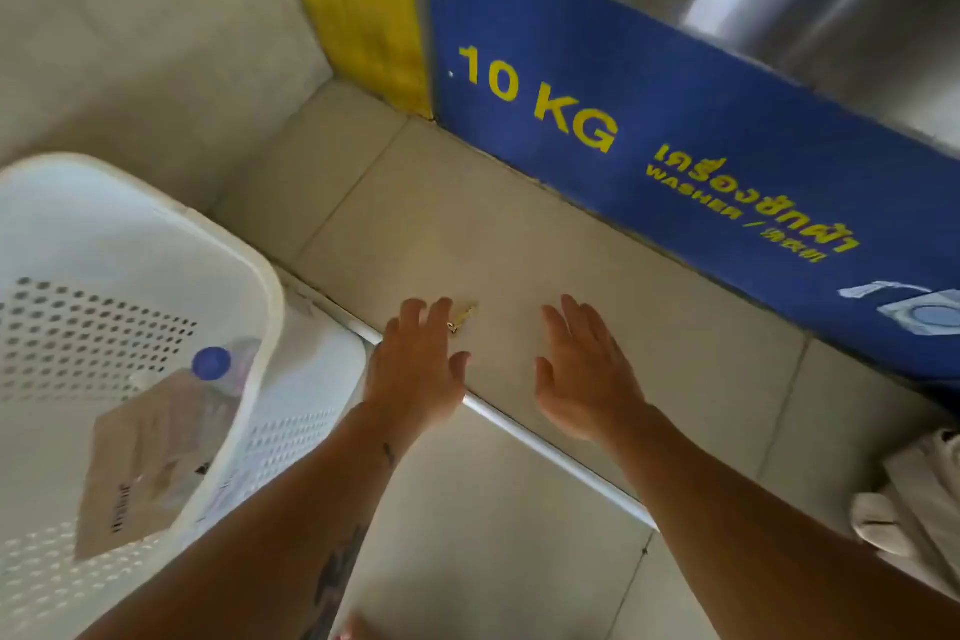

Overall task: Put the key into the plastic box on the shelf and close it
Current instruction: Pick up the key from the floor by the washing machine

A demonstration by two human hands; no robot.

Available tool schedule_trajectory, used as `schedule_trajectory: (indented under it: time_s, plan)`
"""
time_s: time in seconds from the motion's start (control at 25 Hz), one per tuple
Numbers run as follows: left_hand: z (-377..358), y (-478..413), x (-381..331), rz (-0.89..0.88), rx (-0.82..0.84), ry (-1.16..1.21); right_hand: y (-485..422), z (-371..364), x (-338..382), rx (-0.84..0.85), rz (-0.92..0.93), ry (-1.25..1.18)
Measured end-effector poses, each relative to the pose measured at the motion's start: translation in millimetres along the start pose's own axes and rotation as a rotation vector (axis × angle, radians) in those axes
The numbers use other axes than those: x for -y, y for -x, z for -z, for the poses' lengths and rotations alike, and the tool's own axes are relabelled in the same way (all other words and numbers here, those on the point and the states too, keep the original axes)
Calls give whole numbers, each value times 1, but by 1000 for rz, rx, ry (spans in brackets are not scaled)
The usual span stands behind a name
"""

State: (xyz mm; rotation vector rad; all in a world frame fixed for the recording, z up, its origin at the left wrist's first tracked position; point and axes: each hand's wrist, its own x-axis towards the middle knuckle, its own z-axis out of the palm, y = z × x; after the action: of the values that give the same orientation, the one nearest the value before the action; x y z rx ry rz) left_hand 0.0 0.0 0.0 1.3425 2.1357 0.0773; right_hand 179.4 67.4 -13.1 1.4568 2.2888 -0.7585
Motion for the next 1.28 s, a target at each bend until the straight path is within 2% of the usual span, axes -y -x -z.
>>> schedule_trajectory:
  time_s: [0.12,0.24,0.36,0.44,0.56,0.64,0.72,0.84,1.0,1.12,1.28]
  plan:
    - [-24,-17,8,-54,-127,-108,-24,-26,-5,-103,-10,53]
    - [-43,-27,18,-101,-239,-108,-28,-45,-4,-197,-14,87]
    - [-52,-39,19,-112,-348,-120,-30,-52,-6,-213,-11,96]
    - [-52,-45,16,-141,-320,-219,-30,-50,-9,-175,-3,93]
    - [-39,-44,12,-152,-181,-417,-29,-35,-11,-55,1,94]
    - [-23,-31,5,-146,-167,-468,-25,-19,-10,39,-7,53]
    - [2,-10,-7,-196,-151,-470,-9,1,-4,66,-12,-15]
    - [48,28,-24,-258,-99,-300,32,31,16,31,21,-71]
    - [132,91,-46,-249,-53,-135,96,99,62,-21,65,-144]
    - [211,145,-63,-140,-73,-2,148,168,105,-80,114,-188]
    - [310,216,-76,30,-192,330,228,256,161,-154,162,-216]
